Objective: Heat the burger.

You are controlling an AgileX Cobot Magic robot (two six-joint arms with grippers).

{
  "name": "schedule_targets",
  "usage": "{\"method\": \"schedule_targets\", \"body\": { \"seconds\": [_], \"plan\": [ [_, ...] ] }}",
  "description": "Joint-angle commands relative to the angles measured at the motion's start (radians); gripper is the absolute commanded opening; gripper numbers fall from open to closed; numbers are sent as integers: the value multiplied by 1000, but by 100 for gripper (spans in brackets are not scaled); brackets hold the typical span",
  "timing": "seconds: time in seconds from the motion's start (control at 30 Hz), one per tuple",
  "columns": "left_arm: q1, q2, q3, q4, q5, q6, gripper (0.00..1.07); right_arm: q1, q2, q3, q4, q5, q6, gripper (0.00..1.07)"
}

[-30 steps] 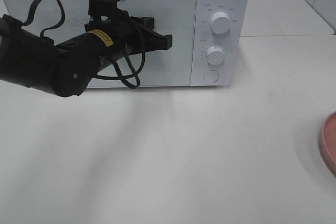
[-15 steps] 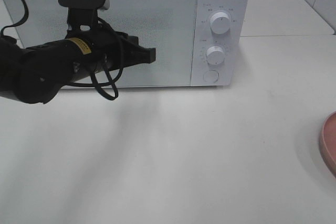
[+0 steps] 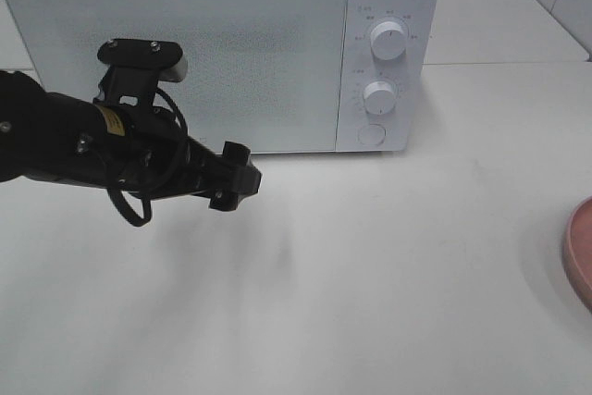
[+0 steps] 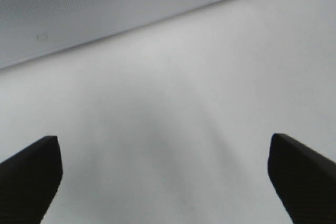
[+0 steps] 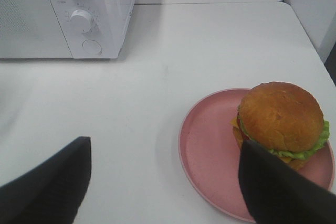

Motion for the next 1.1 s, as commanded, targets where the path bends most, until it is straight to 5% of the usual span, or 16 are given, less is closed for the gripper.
{"method": "schedule_targets", "body": {
  "seconds": [0.03,0.1,0.43,0.77,1.1],
  "plan": [
    [-8,-37,3,3,119,-8,100,-8,-27,4,4,-7,-13,75],
    [-8,-89,3,3,294,-8,100,-8,-27,4,4,-7,-13,75],
    [39,-207,2,1,581,-9,100,-8,-27,4,4,-7,-13,75],
    [309,-334,2,21,803,0,100,-8,-27,4,4,-7,-13,75],
    [610,-468,2,109,1003,77,100,-8,-27,4,4,-7,-13,74]
  ]
}}
